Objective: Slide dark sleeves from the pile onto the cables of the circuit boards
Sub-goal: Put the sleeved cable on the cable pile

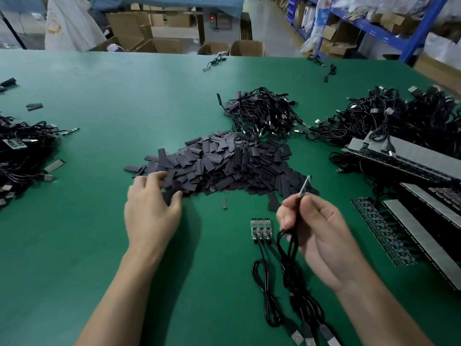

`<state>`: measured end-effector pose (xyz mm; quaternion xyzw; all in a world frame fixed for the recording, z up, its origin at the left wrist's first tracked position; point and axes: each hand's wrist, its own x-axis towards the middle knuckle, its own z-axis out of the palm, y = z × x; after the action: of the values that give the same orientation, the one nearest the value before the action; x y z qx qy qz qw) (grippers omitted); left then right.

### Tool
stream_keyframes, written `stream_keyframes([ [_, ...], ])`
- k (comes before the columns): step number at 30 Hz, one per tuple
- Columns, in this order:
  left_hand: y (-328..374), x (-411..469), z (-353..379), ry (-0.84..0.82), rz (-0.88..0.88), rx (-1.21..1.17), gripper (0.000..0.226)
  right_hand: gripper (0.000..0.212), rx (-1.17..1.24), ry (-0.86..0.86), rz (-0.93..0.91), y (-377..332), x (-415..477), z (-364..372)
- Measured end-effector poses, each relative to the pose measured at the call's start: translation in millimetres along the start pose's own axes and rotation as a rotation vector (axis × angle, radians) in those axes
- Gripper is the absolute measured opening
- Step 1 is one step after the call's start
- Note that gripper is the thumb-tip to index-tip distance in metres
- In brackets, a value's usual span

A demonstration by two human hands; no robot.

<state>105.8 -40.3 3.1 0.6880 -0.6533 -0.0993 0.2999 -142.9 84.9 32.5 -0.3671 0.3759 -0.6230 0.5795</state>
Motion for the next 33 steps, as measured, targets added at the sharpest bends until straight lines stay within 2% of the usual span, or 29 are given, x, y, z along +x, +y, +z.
stream_keyframes([
  [3, -12, 5, -3, -0.083, -0.100, 0.148, 0.055, 0.048, 0.192, 0.071, -0.002, -6, 1, -4],
  [7, -15, 8, -6, -0.068, -0.086, 0.039, 0.039, 0.040, 0.288, 0.094, -0.045, -10, 3, -8],
  [9, -14, 8, -8, -0.050, -0.083, 0.003, 0.034, 0.026, 0.273, 0.091, -0.073, -13, 3, -14],
  [12, -13, 6, -8, -0.021, -0.097, -0.012, 0.030, 0.036, 0.126, 0.136, -0.061, -20, 5, -22],
  [15, -11, 5, -9, 0.043, -0.074, -0.029, 0.027, 0.034, 0.084, 0.144, -0.094, -22, 6, -27],
  [17, -10, 5, -10, 0.097, -0.045, -0.060, 0.022, 0.035, 0.222, 0.086, -0.119, -27, 6, -33],
  [20, -7, 4, -10, 0.144, 0.006, -0.094, 0.010, 0.030, 0.581, -0.079, -0.132, -35, 5, -48],
  [21, -6, 4, -10, 0.149, 0.012, -0.103, 0.008, 0.029, 0.622, -0.106, -0.125, -37, 4, -52],
  [22, -6, 4, -9, 0.148, 0.012, -0.110, 0.007, 0.029, 0.563, -0.076, -0.118, -37, 4, -55],
  [25, -9, 4, -7, 0.150, 0.018, -0.147, 0.008, 0.035, 0.141, 0.069, -0.119, -33, 4, -50],
  [31, -11, 6, -7, 0.164, 0.153, -0.240, 0.010, 0.039, -0.245, 0.127, -0.293, -34, -1, -36],
  [33, -7, 5, -7, 0.139, 0.235, -0.328, 0.010, 0.036, -0.442, 0.133, -0.282, -33, -3, -30],
])
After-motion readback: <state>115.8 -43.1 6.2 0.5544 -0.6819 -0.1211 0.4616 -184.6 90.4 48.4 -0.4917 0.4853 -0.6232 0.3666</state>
